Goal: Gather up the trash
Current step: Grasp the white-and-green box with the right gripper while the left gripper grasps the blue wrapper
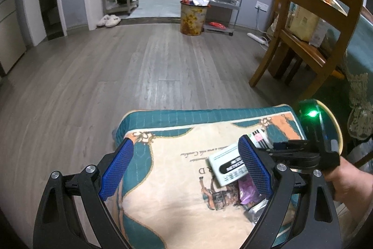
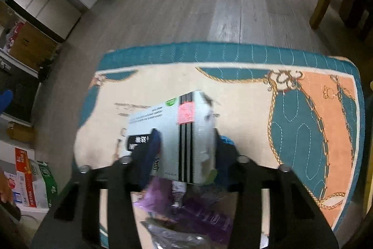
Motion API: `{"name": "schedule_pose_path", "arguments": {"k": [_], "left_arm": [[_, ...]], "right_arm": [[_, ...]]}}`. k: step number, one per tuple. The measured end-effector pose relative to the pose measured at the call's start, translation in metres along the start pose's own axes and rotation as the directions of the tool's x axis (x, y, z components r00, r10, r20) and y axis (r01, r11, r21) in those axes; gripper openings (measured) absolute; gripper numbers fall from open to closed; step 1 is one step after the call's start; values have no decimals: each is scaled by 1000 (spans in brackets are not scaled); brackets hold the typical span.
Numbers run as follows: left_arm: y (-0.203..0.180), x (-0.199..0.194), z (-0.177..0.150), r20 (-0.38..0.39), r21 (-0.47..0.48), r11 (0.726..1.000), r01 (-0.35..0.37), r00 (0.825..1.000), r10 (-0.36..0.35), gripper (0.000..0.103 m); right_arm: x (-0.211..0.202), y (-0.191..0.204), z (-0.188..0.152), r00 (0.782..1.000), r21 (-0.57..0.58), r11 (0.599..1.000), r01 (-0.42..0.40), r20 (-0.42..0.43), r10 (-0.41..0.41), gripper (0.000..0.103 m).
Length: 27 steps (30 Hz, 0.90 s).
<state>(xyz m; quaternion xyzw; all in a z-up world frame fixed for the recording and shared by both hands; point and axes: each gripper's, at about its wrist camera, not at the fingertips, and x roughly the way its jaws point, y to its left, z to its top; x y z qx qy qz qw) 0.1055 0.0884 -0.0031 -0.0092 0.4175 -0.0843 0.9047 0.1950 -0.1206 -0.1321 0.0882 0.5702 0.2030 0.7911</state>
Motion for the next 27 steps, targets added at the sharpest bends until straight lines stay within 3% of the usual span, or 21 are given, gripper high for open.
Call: {"name": "schedule_pose_path", "arguments": {"k": [7, 14, 20, 27], "left_arm": [[-14, 6, -1, -15, 32, 999, 8, 1000, -7, 91], [-33, 28, -7, -67, 53, 998, 32, 997, -28, 91], [-61, 59, -15, -135, 85, 996, 42, 990, -30, 91], [-106, 104, -23, -216, 143, 988, 53, 976, -21, 91]], "right_arm": [[-42, 6, 0, 995, -23, 996, -81, 62, 82, 19], [-94, -16, 7, 977, 32, 992, -120, 182, 112, 15], [-143, -46, 10, 952, 72, 993, -89, 301, 64, 15], [-174, -81, 4, 936, 109, 993, -47, 353, 5, 15]]}}
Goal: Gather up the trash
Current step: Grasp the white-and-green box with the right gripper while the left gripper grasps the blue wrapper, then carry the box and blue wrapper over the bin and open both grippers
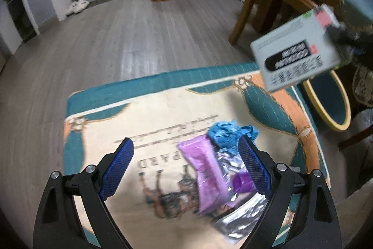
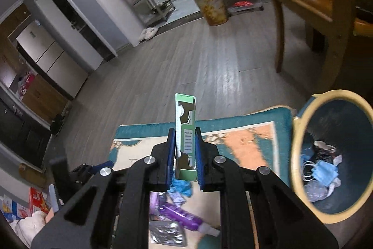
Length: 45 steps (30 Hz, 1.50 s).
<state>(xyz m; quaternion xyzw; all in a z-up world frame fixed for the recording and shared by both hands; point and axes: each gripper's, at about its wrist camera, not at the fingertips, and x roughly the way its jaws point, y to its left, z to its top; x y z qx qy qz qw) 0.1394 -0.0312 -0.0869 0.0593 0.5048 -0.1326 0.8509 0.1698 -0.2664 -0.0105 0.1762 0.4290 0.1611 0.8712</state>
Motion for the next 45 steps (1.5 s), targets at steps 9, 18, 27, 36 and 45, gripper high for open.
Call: {"name": "schedule_pose_path", "arguments": {"k": [9, 18, 27, 36, 45], "left_arm": [[-35, 46, 10, -133, 30, 999, 29, 991, -25, 62], [-52, 68, 7, -219, 80, 996, 28, 976, -10, 23], [-89, 17, 27, -19, 160, 987, 31, 999, -28, 23], [-127, -7, 46, 63, 185, 977, 103, 991, -116, 23], [-171, -3, 55, 84, 216, 962, 165, 979, -187, 23]], "right_arm": [[-16, -29, 0, 999, -31, 998, 49, 7, -49, 15], [-28, -46, 5, 998, -17, 998, 59, 27, -58, 15], [-47, -48, 2, 996, 5, 998, 66, 60, -67, 15], [-83, -71, -3, 987, 38, 992, 118, 109, -122, 15], [-117, -123, -12, 970, 111, 975, 191, 133, -205, 15]]}}
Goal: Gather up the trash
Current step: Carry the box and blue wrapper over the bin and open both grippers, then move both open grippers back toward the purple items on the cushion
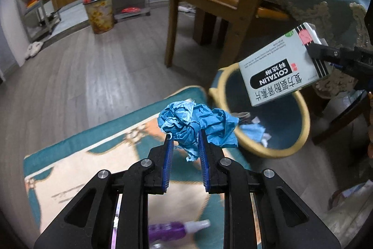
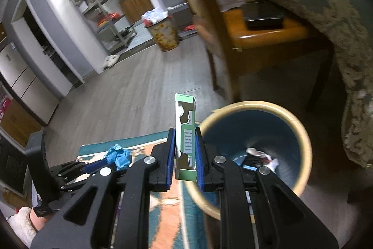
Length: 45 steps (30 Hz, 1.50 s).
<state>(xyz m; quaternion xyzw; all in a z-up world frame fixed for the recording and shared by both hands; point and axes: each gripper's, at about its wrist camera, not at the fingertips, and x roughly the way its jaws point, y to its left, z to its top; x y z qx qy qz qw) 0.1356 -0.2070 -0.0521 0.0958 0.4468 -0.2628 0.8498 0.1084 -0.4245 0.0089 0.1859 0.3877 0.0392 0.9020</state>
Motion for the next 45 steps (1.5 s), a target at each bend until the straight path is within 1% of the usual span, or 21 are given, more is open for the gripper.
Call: {"name": "schedule_pose_path", "arguments": {"k": [6, 9, 13, 19, 21, 23, 24, 25, 26, 27, 29, 30, 31, 35, 37, 39, 40, 44, 45], "left_arm": [[-34, 16, 7, -3, 33, 998, 44, 999, -44, 23], [-53, 26, 8, -6, 60, 996, 69, 998, -69, 23], [-79, 45, 6, -37, 112, 989, 98, 995, -94, 23], [-108, 74, 5, -77, 160, 978, 132, 990, -121, 23], [-114, 81, 7, -79, 171, 976, 132, 990, -120, 23], [-118, 87, 8, -76, 174, 976, 131, 990, -120, 23], [-118, 90, 9, -71, 170, 977, 127, 991, -116, 25], [-117, 93, 10, -64, 162, 980, 119, 992, -110, 27], [-117, 94, 10, -62, 157, 981, 112, 993, -103, 35], [-117, 96, 11, -62, 151, 983, 105, 993, -97, 42], [-114, 97, 12, -61, 141, 985, 98, 994, -90, 48], [-112, 96, 12, -59, 138, 986, 98, 994, -91, 49], [-110, 96, 13, -59, 134, 986, 99, 994, -92, 49], [-100, 87, 16, -46, 117, 989, 90, 995, -85, 50], [-95, 81, 15, -41, 110, 990, 86, 996, -82, 52], [-90, 73, 13, -31, 110, 991, 75, 997, -72, 56], [-86, 67, 12, -24, 109, 992, 66, 998, -63, 57], [-73, 45, 8, -3, 98, 994, 39, 999, -39, 67], [-68, 37, 6, 5, 96, 995, 26, 1000, -27, 70]], "right_arm": [[-7, -42, -1, 997, 34, 996, 82, 5, -82, 15], [-5, -67, -3, 993, 76, 990, 118, -8, -118, 15], [5, -100, -8, 987, 153, 975, 160, -60, -152, 15], [23, -123, -18, 968, 153, 962, 227, -148, -205, 15], [26, -123, -19, 965, 151, 961, 233, -155, -210, 15], [27, -121, -18, 969, 142, 965, 220, -144, -200, 16], [27, -119, -17, 973, 135, 969, 208, -131, -190, 16], [25, -117, -18, 976, 131, 971, 198, -123, -182, 18], [26, -115, -17, 978, 128, 974, 188, -117, -173, 19], [27, -113, -17, 979, 126, 975, 181, -118, -167, 22], [29, -111, -15, 979, 118, 976, 183, -114, -170, 33], [29, -110, -14, 979, 115, 976, 182, -109, -170, 39], [29, -109, -13, 980, 114, 977, 180, -105, -168, 39], [31, -101, -10, 981, 111, 978, 176, -107, -164, 40], [30, -95, -9, 981, 104, 979, 173, -111, -162, 46], [26, -87, -6, 981, 90, 981, 172, -102, -163, 48], [23, -83, -5, 982, 86, 981, 172, -95, -163, 54], [15, -68, -2, 983, 67, 983, 171, -75, -166, 60], [13, -63, -2, 983, 61, 983, 172, -72, -167, 64]]}}
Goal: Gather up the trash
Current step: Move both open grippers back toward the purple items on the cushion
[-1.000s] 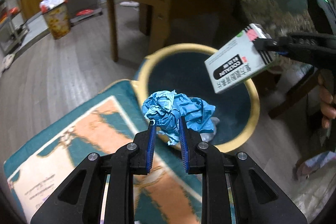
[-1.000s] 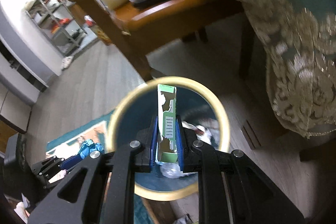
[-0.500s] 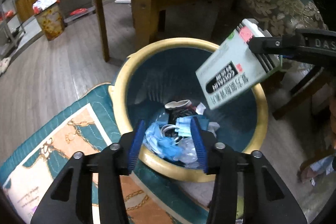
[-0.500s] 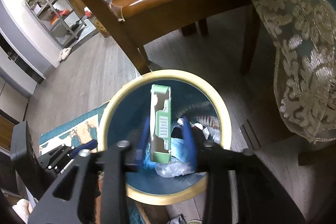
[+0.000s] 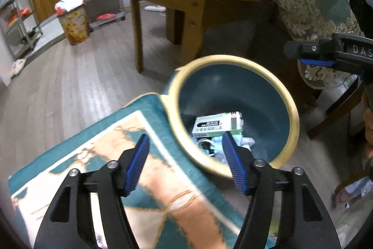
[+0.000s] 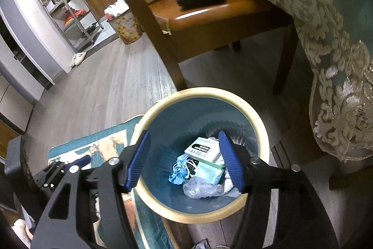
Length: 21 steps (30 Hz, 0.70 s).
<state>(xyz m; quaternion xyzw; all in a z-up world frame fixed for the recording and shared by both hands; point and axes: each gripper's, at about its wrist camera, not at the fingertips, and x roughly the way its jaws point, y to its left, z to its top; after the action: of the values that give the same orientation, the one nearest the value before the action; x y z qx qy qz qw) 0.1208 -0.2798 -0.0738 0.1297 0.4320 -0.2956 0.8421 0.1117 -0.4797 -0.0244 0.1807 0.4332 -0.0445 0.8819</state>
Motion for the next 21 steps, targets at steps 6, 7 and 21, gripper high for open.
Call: {"name": "schedule_pose_path", "arguments": {"k": [6, 7, 21], "left_arm": [[23, -41, -13, 36, -18, 998, -53, 998, 53, 80], [29, -50, -16, 42, -24, 998, -60, 997, 61, 80], [104, -124, -69, 47, -145, 975, -166, 984, 174, 83]], "right_arm": [[-16, 23, 0, 999, -35, 999, -8, 31, 9, 86], [-19, 28, -2, 999, -44, 999, -10, 35, 12, 89], [-8, 108, -45, 999, -161, 986, -42, -33, 37, 94]]}}
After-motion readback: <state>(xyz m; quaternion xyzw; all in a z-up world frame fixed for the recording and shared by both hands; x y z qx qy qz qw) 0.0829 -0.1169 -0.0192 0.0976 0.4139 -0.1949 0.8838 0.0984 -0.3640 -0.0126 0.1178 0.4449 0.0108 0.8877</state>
